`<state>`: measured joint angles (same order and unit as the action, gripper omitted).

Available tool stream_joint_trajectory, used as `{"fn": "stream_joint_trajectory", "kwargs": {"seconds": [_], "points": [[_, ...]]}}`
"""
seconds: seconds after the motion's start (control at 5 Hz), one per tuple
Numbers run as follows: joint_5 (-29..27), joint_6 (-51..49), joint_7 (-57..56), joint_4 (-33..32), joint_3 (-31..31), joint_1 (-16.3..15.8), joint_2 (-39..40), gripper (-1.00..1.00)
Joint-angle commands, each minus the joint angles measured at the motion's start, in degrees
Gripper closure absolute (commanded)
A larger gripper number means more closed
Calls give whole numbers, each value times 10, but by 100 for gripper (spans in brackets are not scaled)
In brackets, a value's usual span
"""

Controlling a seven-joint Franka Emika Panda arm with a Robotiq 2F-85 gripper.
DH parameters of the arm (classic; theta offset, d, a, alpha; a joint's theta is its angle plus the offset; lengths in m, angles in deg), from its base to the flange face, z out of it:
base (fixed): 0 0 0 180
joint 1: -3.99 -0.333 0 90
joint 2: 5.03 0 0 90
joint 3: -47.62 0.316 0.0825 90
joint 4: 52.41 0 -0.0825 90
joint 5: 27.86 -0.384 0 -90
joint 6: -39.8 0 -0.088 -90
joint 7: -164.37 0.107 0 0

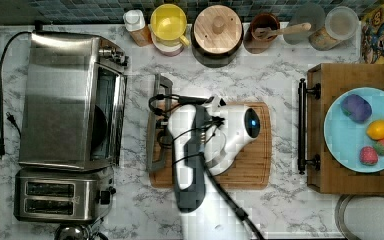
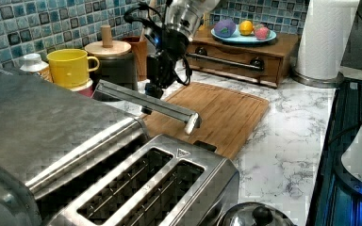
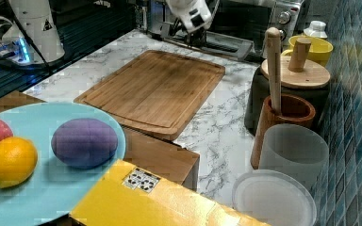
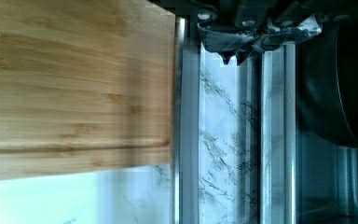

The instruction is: Close the oven.

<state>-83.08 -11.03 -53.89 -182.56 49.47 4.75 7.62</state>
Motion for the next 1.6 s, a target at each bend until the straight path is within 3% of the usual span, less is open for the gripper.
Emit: {"fn": "stream_joint_trajectory", "kwargs": {"seconds": [0.2, 0.4, 0.6, 0.8, 1.0, 1.2, 1.4, 1.6], "points": [[320, 109, 374, 78, 88, -178, -63, 100], [428, 87, 501, 100, 99, -168, -68, 100], [462, 107, 532, 83, 111, -163, -103, 100], [536, 84, 598, 97, 117, -173, -131, 100], [608, 28, 661, 140, 136, -179, -131, 100], [643, -46, 697, 206, 148, -193, -91, 100], [731, -69, 814, 229, 181, -187, -88, 100], [741, -86, 833, 255, 188, -192, -92, 100]]}}
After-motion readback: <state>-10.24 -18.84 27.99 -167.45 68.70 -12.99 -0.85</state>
